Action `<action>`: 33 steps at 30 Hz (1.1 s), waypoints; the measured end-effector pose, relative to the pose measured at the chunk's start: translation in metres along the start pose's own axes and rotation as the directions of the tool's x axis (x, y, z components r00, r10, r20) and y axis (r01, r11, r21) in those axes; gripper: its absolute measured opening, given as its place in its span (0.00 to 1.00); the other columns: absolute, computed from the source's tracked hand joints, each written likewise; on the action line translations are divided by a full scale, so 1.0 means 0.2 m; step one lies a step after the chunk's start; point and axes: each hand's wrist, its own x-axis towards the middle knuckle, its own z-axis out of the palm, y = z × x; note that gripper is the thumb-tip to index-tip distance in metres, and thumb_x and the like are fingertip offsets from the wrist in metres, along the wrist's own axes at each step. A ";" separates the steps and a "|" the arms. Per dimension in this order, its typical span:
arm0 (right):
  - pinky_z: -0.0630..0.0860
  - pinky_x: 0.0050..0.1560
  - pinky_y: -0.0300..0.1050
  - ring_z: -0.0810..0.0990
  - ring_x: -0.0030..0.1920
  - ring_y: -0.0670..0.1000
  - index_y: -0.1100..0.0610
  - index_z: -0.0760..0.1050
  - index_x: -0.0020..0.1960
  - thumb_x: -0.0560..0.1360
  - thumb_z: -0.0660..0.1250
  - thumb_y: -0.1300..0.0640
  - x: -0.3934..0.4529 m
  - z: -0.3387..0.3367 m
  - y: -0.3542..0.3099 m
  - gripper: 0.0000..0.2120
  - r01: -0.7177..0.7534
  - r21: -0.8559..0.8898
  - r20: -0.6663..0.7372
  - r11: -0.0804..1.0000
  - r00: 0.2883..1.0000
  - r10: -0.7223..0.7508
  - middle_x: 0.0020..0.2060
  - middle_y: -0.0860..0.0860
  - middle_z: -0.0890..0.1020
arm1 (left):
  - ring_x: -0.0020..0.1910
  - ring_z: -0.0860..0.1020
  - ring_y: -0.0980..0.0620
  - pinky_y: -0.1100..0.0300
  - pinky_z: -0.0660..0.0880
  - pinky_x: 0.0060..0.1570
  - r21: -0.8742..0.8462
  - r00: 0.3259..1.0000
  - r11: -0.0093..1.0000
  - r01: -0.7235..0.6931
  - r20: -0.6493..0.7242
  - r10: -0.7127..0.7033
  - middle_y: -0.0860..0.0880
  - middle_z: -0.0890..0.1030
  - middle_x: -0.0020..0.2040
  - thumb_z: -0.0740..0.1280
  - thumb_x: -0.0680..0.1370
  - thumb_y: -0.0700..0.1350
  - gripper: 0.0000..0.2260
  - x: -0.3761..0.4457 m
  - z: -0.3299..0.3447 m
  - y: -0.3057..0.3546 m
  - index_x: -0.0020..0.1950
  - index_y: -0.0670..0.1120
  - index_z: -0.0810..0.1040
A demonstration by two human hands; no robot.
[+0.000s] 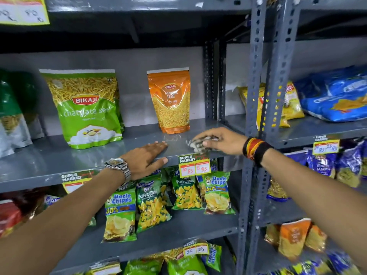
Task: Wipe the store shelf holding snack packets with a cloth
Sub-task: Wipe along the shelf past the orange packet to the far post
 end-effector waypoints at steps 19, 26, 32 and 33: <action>0.70 0.56 0.40 0.77 0.60 0.58 0.54 0.76 0.63 0.77 0.62 0.58 0.97 -0.29 0.51 0.15 -0.400 -0.034 -0.423 0.916 0.836 0.350 0.60 0.56 0.80 | 0.82 0.52 0.50 0.51 0.53 0.80 0.002 0.970 0.970 -0.244 -0.002 0.244 0.46 0.52 0.84 0.46 0.83 0.64 0.34 0.29 0.07 0.08 0.83 0.46 0.47; 0.67 0.58 0.36 0.76 0.62 0.55 0.57 0.77 0.64 0.78 0.63 0.63 1.16 -0.29 0.66 0.15 -0.462 -0.041 -0.369 0.886 0.831 0.416 0.63 0.55 0.79 | 0.82 0.48 0.52 0.62 0.33 0.74 0.006 0.963 0.964 -0.267 -0.047 0.267 0.49 0.48 0.84 0.45 0.83 0.64 0.34 0.28 0.08 0.08 0.83 0.47 0.45; 0.70 0.56 0.37 0.78 0.60 0.55 0.59 0.77 0.64 0.76 0.66 0.63 1.23 -0.25 0.60 0.16 -0.368 -0.135 -0.204 0.920 0.919 0.338 0.62 0.56 0.80 | 0.82 0.47 0.53 0.63 0.30 0.72 -0.004 0.965 0.965 -0.263 -0.020 0.263 0.49 0.47 0.84 0.46 0.83 0.64 0.34 0.30 0.08 0.08 0.83 0.47 0.45; 0.70 0.56 0.38 0.78 0.58 0.53 0.57 0.77 0.64 0.76 0.66 0.62 1.20 -0.24 0.58 0.16 -0.357 -0.147 -0.179 0.922 0.927 0.330 0.62 0.54 0.80 | 0.82 0.47 0.53 0.63 0.32 0.74 0.000 0.965 0.965 -0.263 -0.014 0.263 0.49 0.47 0.84 0.46 0.83 0.64 0.34 0.29 0.07 0.08 0.83 0.47 0.45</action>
